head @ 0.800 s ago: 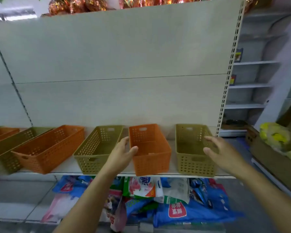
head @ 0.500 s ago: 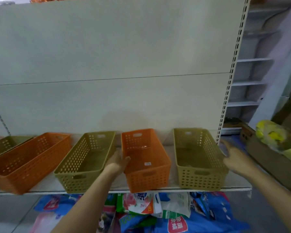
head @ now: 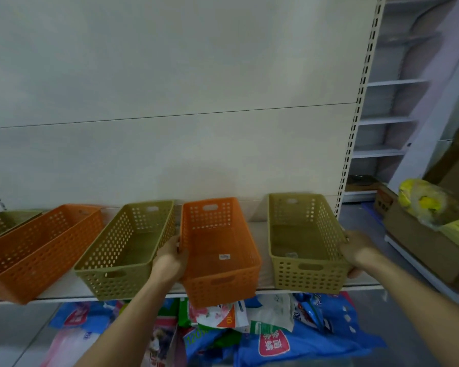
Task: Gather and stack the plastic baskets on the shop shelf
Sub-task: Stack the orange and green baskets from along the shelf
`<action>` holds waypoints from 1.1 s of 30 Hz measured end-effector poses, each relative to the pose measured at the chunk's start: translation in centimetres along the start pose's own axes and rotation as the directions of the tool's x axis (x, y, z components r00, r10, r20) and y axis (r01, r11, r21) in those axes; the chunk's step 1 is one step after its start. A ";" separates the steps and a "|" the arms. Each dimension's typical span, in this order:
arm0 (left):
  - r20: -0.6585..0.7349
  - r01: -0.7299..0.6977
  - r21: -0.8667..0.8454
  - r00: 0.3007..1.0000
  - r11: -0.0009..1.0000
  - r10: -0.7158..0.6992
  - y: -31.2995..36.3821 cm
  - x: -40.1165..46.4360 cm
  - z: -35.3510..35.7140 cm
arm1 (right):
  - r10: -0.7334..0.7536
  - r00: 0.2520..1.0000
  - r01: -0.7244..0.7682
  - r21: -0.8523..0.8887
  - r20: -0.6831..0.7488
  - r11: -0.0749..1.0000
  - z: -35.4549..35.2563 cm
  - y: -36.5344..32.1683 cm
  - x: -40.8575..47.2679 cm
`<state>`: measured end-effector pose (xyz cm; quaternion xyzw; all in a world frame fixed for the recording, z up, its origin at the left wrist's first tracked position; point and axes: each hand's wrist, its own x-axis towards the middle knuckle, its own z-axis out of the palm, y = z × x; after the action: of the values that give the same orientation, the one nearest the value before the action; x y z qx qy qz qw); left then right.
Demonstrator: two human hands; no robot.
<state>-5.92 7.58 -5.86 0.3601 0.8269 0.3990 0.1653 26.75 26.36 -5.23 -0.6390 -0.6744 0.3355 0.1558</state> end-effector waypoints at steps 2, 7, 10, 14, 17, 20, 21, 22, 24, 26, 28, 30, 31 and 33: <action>0.001 0.003 -0.027 1.000 1.000 -0.003 0.1 -1.5 -0.3 | -0.055 0.996 0.054 -0.026 -0.064 0.998 0.0 1.1 -0.7; -0.023 -0.003 -0.025 1.000 1.000 0.003 0.3 -6.7 -1.7 | -0.150 0.976 0.147 -0.031 -0.155 0.989 -0.9 3.7 -4.1; -0.057 -0.053 -0.032 0.997 0.998 0.051 0.0 -10.6 -2.8 | -0.198 0.964 0.191 -0.054 -0.178 0.980 -1.9 4.3 -7.0; -0.073 -0.070 -0.105 0.995 0.992 0.063 -0.9 -14.5 -4.7 | -0.266 0.951 0.263 -0.041 -0.158 0.964 -2.7 4.0 -11.1; -0.097 -0.100 -0.146 0.992 0.984 0.086 -1.7 -16.6 -7.2 | -0.330 0.932 0.336 0.016 -0.152 0.942 -2.7 2.4 -14.2; -0.120 -0.135 -0.219 0.987 0.966 0.111 -2.4 -17.8 -10.5 | -0.390 0.910 0.400 0.050 -0.142 0.915 -2.0 -0.1 -16.1; -0.131 -0.142 -0.245 0.985 0.959 0.112 -2.8 -18.0 -11.8 | -0.391 0.910 0.403 0.071 -0.139 0.912 -1.5 -1.1 -16.5; -0.149 -0.147 -0.258 0.983 0.955 0.111 -3.3 -18.1 -13.2 | -0.394 0.907 0.409 0.091 -0.150 0.908 -0.9 -2.2 -16.8; -0.213 -0.167 -0.255 0.971 0.952 0.113 -4.5 -18.2 -16.2 | -0.397 0.900 0.424 0.144 -0.181 0.894 0.5 -4.8 -17.2; -0.257 -0.170 -0.260 0.961 0.951 0.101 -6.1 -18.1 -19.5 | -0.383 0.906 0.417 0.220 -0.180 0.882 2.3 -7.8 -18.0; -0.271 -0.169 -0.271 0.958 0.948 0.093 -7.8 -18.0 -22.9 | -0.390 0.902 0.428 0.270 -0.183 0.863 4.7 -11.0 -18.5; -0.288 -0.158 -0.251 0.954 0.955 0.082 -10.0 -17.6 -26.5 | -0.407 0.895 0.445 0.308 -0.181 0.841 7.4 -14.4 -19.0; -0.302 -0.156 -0.239 0.950 0.958 0.080 -11.1 -17.3 -28.3 | -0.412 0.894 0.447 0.327 -0.176 0.833 8.8 -16.2 -19.3; -0.327 -0.151 -0.224 0.942 0.963 0.071 -13.3 -16.5 -31.6 | -0.406 0.899 0.438 0.363 -0.164 0.822 11.6 -19.9 -19.9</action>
<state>-18.54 -27.16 3.36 0.3146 0.7649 0.5598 0.0512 6.98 5.06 3.66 -0.4424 -0.7115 0.3945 0.3773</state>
